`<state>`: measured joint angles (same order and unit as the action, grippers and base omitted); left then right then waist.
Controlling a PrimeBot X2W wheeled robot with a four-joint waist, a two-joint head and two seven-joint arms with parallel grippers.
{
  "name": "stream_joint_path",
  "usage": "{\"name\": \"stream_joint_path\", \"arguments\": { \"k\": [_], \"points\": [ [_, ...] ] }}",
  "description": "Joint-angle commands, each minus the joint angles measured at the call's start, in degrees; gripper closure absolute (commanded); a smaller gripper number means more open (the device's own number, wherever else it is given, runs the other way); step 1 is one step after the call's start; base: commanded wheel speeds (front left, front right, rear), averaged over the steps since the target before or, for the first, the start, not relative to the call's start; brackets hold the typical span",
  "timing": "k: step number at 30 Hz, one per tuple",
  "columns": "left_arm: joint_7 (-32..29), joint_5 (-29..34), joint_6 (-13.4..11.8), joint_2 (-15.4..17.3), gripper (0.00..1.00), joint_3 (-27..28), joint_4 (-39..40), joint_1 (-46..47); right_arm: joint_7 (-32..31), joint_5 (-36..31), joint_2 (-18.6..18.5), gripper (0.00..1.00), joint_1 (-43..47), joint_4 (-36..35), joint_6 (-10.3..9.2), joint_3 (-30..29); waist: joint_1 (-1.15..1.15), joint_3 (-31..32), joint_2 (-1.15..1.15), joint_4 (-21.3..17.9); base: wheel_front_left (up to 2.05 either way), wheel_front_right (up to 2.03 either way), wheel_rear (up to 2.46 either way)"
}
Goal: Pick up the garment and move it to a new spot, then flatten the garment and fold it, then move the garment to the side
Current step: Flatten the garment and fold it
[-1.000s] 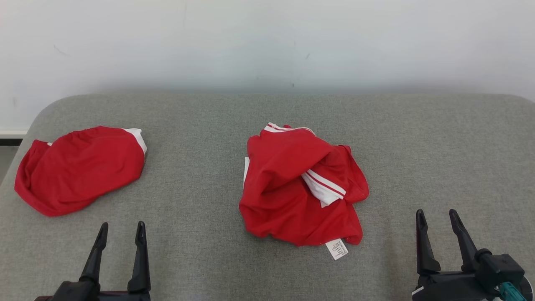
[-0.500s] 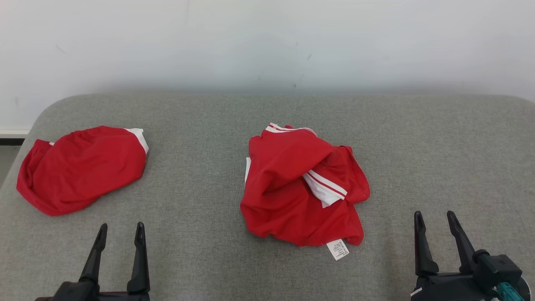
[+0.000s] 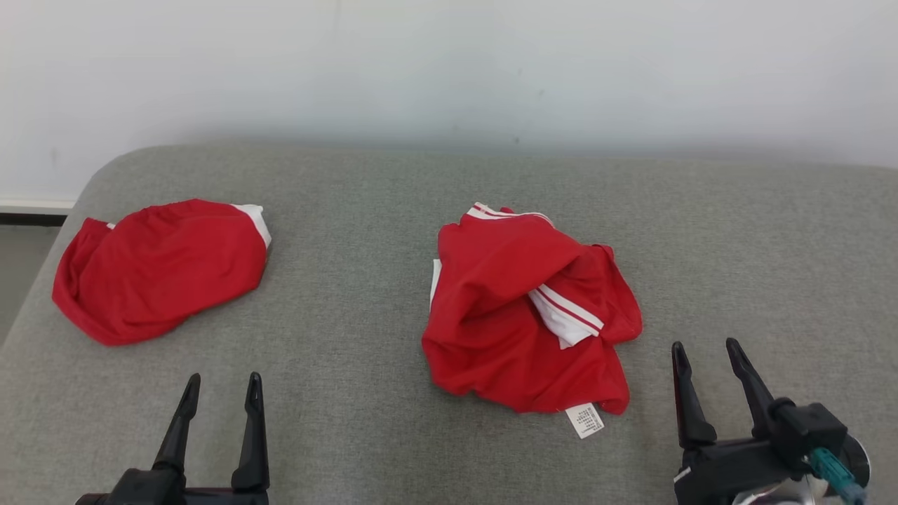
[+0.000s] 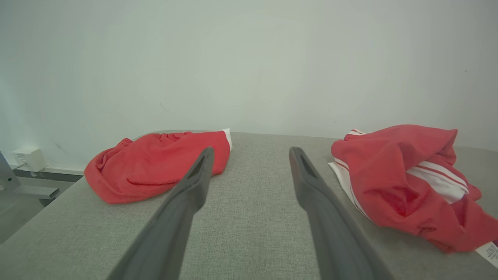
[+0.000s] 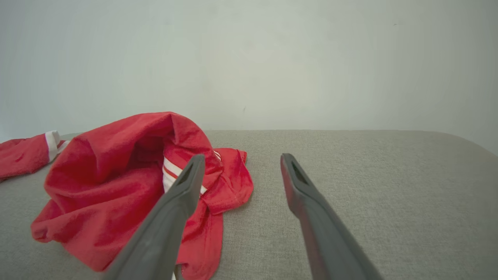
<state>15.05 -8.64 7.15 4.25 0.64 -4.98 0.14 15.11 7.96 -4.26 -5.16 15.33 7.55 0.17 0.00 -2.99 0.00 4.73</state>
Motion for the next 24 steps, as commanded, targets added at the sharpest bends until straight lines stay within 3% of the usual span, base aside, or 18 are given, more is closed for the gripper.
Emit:
{"name": "stream_joint_path", "arguments": {
  "k": [1,9,24],
  "points": [
    [0.19,0.35,0.37,-0.18,0.0,-0.08,-0.24,0.62,-0.08,-0.14,-1.0,0.0,-1.38,1.02,-0.12,0.73,0.0,-0.59,0.0,0.99,0.0,0.0,0.0],
    [0.2,0.0,0.28,-0.59,0.0,-1.38,-1.56,2.16,-1.4,0.5,-3.9,0.0,-8.89,10.12,-0.12,4.27,0.0,-2.33,0.0,4.54,0.0,0.0,0.0],
    [0.2,-1.02,0.32,-0.81,0.0,-3.13,-2.84,4.32,-1.33,3.17,-4.1,0.0,-19.8,29.74,-0.12,6.32,0.0,-4.58,0.0,9.66,0.0,0.0,0.0]
  ]
}}
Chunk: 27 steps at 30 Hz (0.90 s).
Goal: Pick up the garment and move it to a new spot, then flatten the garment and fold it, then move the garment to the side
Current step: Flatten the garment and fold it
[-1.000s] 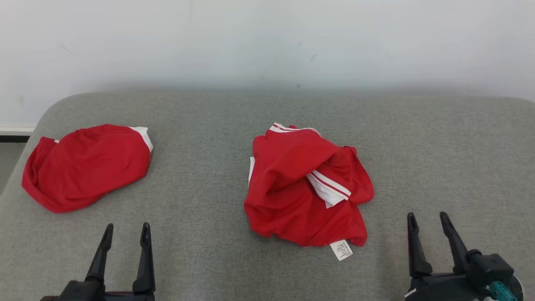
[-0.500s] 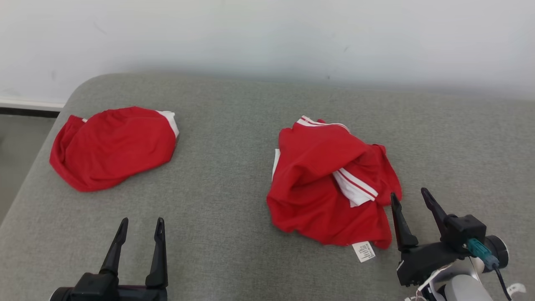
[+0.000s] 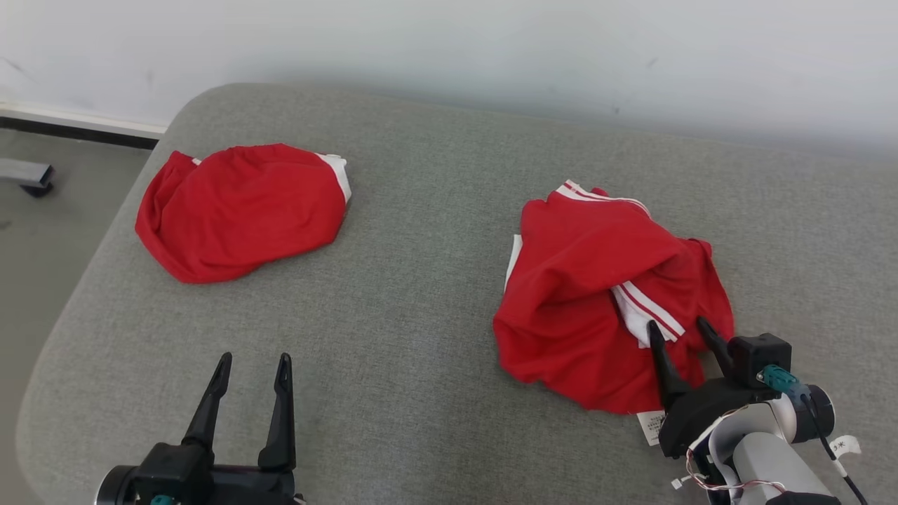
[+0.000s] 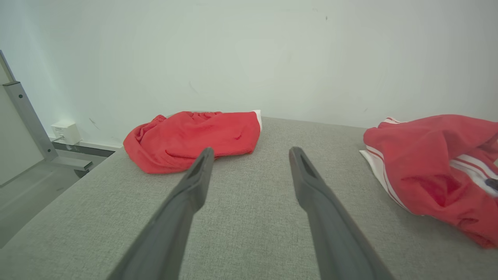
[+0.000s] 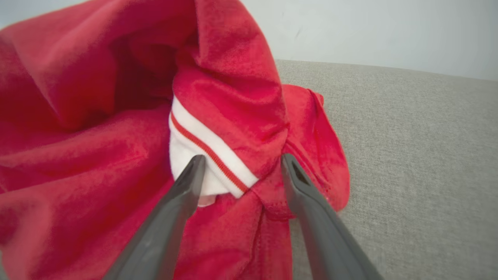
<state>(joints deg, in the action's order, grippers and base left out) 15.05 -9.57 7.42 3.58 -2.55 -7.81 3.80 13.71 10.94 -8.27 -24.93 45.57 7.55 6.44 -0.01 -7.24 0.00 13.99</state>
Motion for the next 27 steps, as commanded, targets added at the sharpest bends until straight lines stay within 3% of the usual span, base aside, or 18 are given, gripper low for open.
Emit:
{"name": "stream_joint_path", "arguments": {
  "k": [1,3,4,5,6,11,18,27],
  "points": [
    [0.2,-0.08,0.05,-0.17,0.0,-0.02,-0.03,0.71,0.3,0.43,0.05,0.0,-0.53,0.54,-0.12,0.15,0.01,-0.4,0.0,0.63,0.0,0.0,0.0],
    [0.2,-0.17,0.04,-0.2,0.0,-0.17,-0.12,0.78,0.62,1.1,0.28,0.0,-1.51,2.28,-0.12,0.48,0.01,-0.5,0.0,0.92,0.0,0.0,0.0],
    [0.2,-0.16,0.04,-0.21,0.0,-0.24,-0.16,0.85,0.71,1.52,0.39,0.51,-1.91,3.15,-0.12,0.58,0.01,-0.55,0.0,1.03,0.0,0.0,0.0],
    [0.2,-0.21,0.04,-0.21,0.0,-0.3,-0.24,0.93,0.82,1.86,0.42,0.68,-2.32,4.04,-0.12,0.74,0.01,-0.61,0.0,1.13,0.0,0.0,0.0],
    [0.2,-0.27,0.04,-0.22,0.0,-0.35,-0.31,1.03,0.88,2.07,0.43,1.0,-2.78,5.0,-0.12,0.85,0.01,-0.66,0.0,1.19,0.0,0.0,0.0],
    [0.2,-0.31,0.04,0.28,0.0,0.33,-0.65,0.51,1.47,3.76,-0.17,1.0,-4.67,5.59,-0.12,0.85,0.01,-0.1,0.0,0.32,0.0,0.0,0.0],
    [0.2,-0.25,0.04,0.62,0.0,0.42,-0.64,-0.48,1.48,5.55,-2.7,1.0,-0.94,-3.51,-0.12,-1.99,0.01,1.68,0.0,-2.75,0.0,0.0,0.0],
    [0.2,0.15,0.05,0.22,0.0,-0.5,-0.63,-1.42,1.48,5.17,-9.37,1.0,4.19,-12.9,-0.12,-10.38,0.01,3.62,0.0,-6.66,0.0,0.0,0.0]
  ]
}}
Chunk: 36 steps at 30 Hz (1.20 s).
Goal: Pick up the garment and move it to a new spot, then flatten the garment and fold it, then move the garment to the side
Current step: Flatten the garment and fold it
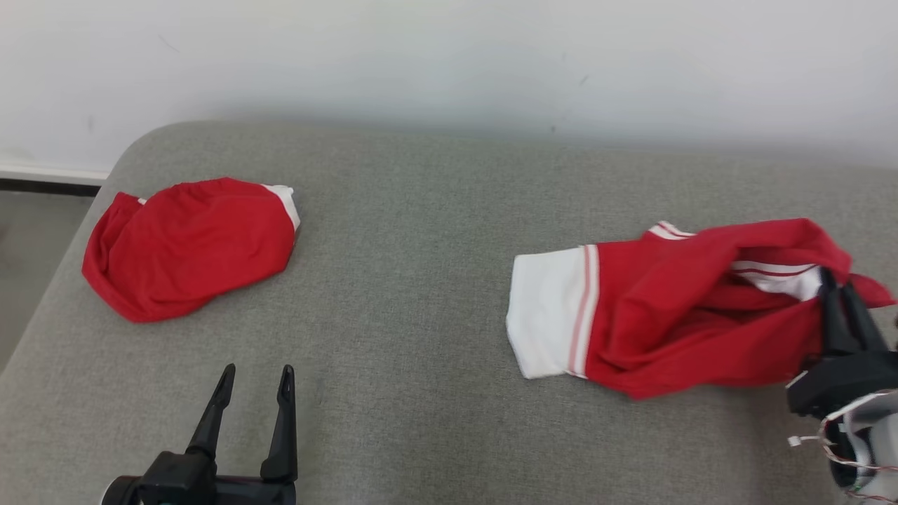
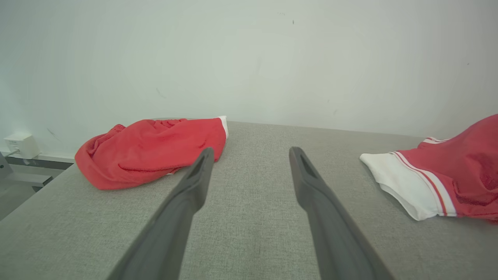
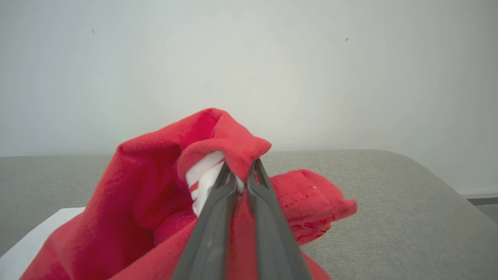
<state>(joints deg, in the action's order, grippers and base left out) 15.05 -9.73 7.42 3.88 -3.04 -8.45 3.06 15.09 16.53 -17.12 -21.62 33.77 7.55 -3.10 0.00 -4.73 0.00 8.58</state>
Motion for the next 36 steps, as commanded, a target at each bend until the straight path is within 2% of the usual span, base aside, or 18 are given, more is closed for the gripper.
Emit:
{"name": "stream_joint_path", "arguments": {
  "k": [1,4,9,12,17,22,31,32,33,34,36],
  "points": [
    [0.2,0.28,0.05,-0.16,0.0,-0.1,0.08,-0.66,0.1,-0.66,-0.96,1.0,1.41,-2.21,-0.12,-1.8,0.0,1.28,0.0,-1.44,0.0,0.0,0.0],
    [0.2,0.31,0.05,-0.35,0.0,-0.18,0.08,-0.88,0.1,-1.43,-1.59,1.0,2.7,-5.78,-0.12,-3.47,0.0,1.7,0.0,-1.8,0.0,0.0,0.0],
    [0.2,0.09,0.05,-0.5,0.0,-0.33,-0.24,-1.12,0.09,-2.32,-0.54,1.0,3.49,-10.47,-0.12,-1.23,0.0,2.18,0.0,-1.83,0.0,0.0,0.0],
    [0.2,-0.13,0.05,-0.59,0.0,-0.52,-0.32,-1.21,-0.4,-2.66,1.14,1.0,3.62,-13.55,-0.12,2.89,0.0,2.38,0.0,-1.33,0.0,0.0,0.0],
    [0.2,-0.31,0.04,-0.69,0.0,-1.0,-0.42,-0.83,-0.72,-1.72,4.6,1.0,3.83,-16.0,-0.12,12.97,0.0,2.18,0.0,0.44,0.0,0.0,0.0],
    [0.2,-0.33,-0.02,-0.76,0.0,-1.04,-0.72,-0.5,-0.39,-0.33,8.76,1.0,3.25,-12.85,-0.12,22.47,0.0,1.89,0.0,2.57,0.0,0.0,0.0],
    [0.2,-0.57,-0.02,-0.81,0.0,-1.64,-1.53,-0.23,0.11,0.82,13.27,1.0,1.15,-0.01,-0.12,37.21,0.0,1.37,0.0,5.17,0.0,0.0,0.0],
    [0.2,-0.54,-0.01,-0.82,0.0,-1.7,-1.64,-0.23,0.13,1.36,13.49,0.85,0.86,1.37,-0.12,38.38,0.0,1.43,0.0,5.27,0.0,0.0,0.0],
    [0.2,-0.49,-0.01,-0.83,0.0,-1.74,-1.73,-0.22,0.15,2.12,13.79,0.21,0.5,1.97,-0.12,39.08,0.0,1.45,0.0,5.33,0.0,0.0,0.0],
    [0.2,-0.43,-0.02,-0.84,0.0,-1.73,-1.79,-0.24,0.15,2.66,14.02,0.0,0.31,2.48,-0.12,39.56,0.0,1.52,0.0,5.35,0.0,0.0,0.0],
    [0.2,-0.35,-0.02,-0.86,0.0,-1.61,-1.91,-0.54,0.15,3.54,14.14,0.0,0.33,2.59,-0.13,40.05,0.0,1.79,0.0,5.14,0.0,0.0,0.0]
  ]
}}
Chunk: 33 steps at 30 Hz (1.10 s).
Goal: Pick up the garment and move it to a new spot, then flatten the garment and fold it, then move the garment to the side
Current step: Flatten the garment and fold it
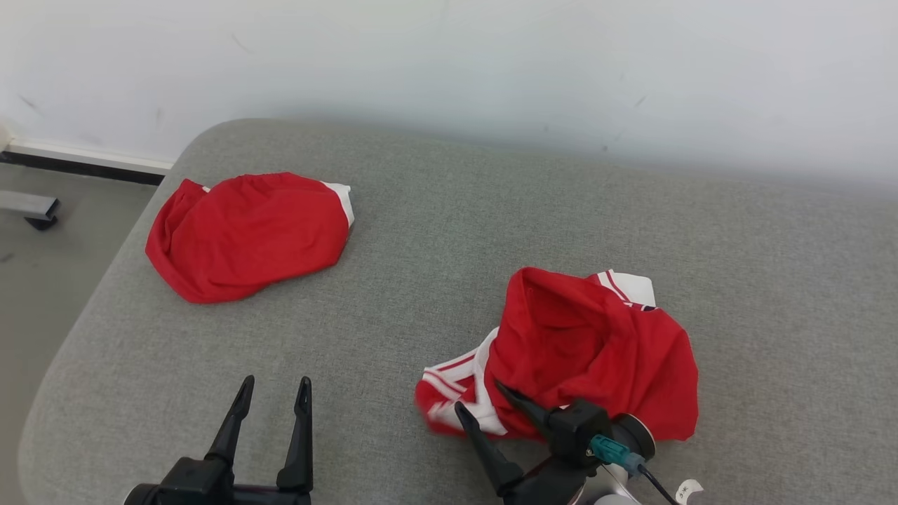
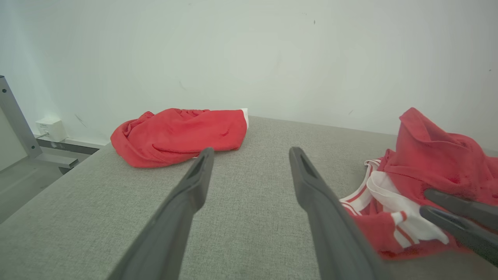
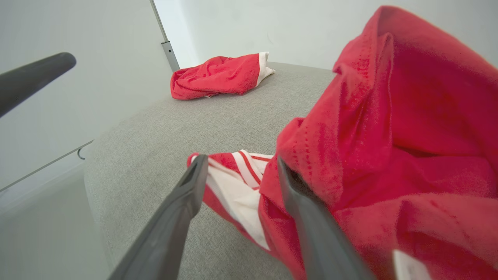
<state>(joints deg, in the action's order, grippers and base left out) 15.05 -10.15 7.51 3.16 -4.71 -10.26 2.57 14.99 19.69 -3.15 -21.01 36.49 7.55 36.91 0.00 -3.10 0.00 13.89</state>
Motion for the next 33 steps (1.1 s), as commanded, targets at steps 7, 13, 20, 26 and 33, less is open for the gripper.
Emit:
{"name": "stream_joint_path", "arguments": {
  "k": [7,13,20,26,33],
  "points": [
    [0.2,0.07,-0.11,-0.2,0.0,0.77,-0.24,-1.45,0.17,-0.3,-1.85,0.0,2.11,-6.18,-0.13,-4.52,0.0,1.76,0.0,-2.52,0.0,0.0,0.0],
    [0.2,0.28,-0.11,-0.22,0.0,1.04,0.03,-2.11,0.17,-1.44,-5.12,0.0,7.0,-14.01,-0.13,-10.81,0.0,3.0,0.0,-4.44,0.0,0.0,0.0],
    [0.2,0.54,-0.1,-0.22,0.0,1.99,0.58,-2.83,0.17,-3.16,-5.34,0.0,14.06,-21.29,-0.13,-20.0,0.0,3.78,0.0,-5.48,0.0,0.0,0.0],
    [0.2,0.78,-0.11,0.1,0.0,3.65,1.14,-3.83,0.18,-4.94,-4.02,0.0,20.02,-26.16,-0.13,-27.25,0.0,3.96,0.0,-6.23,0.0,0.0,0.0],
    [0.2,1.62,-0.1,0.68,0.0,4.92,1.51,-4.0,0.18,-6.07,-3.39,0.0,23.98,-28.23,-0.13,-31.97,0.0,3.78,0.0,-6.77,0.0,0.0,0.0]
  ]
}}
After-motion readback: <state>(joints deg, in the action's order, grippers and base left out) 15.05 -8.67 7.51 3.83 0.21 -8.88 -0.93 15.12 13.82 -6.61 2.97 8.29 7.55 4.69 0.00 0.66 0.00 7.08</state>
